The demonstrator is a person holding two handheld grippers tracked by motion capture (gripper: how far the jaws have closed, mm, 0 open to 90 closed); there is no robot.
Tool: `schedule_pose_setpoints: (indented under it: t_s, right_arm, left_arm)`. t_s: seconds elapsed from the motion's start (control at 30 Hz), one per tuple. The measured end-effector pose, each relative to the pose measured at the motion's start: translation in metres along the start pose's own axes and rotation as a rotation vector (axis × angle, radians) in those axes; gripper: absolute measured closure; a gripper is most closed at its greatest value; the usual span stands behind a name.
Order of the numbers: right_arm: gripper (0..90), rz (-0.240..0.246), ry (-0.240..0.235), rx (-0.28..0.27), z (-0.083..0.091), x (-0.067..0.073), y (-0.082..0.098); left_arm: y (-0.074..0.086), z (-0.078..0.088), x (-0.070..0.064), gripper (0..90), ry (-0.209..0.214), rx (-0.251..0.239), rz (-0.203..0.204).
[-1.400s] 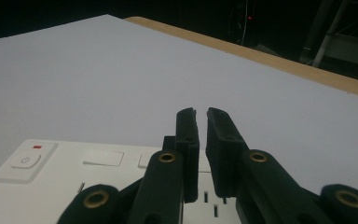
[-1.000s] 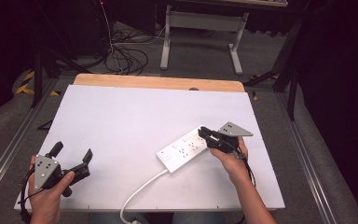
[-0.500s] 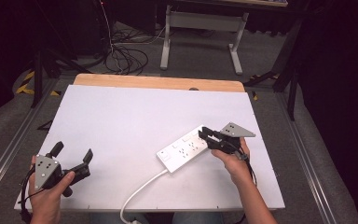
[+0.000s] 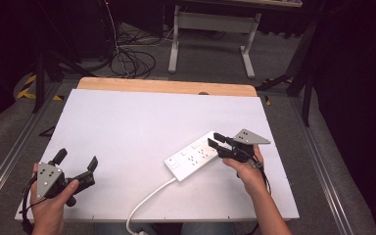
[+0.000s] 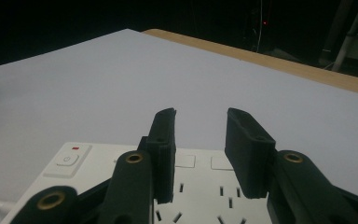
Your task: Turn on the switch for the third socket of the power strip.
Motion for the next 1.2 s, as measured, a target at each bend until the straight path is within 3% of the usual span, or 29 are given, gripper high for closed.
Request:
schedule_pose_setpoints:
  t_s: [0.47, 1.2]
  right_arm:
    - [60.6, -0.027, -0.015, -0.013, 0.007, 0.001, 0.000]
    - [45.3, -0.067, -0.060, -0.055, 0.022, 0.000, 0.000]
  left_arm:
    - [0.000, 0.000, -0.001, 3.8, 0.004, 0.002, -0.004]
    - [0.000, -0.001, 0.000, 3.8, 0.001, -0.001, 0.001]
Point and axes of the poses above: each handheld gripper's, and its own axes: z roughly backward along the jaws, y roughly out of its underside, x roughly to its left, the point moved 10 cm from there along -z, roughly forward along the jaws, and after that the axes turned 1 degree about y, right-handed, at the moved point
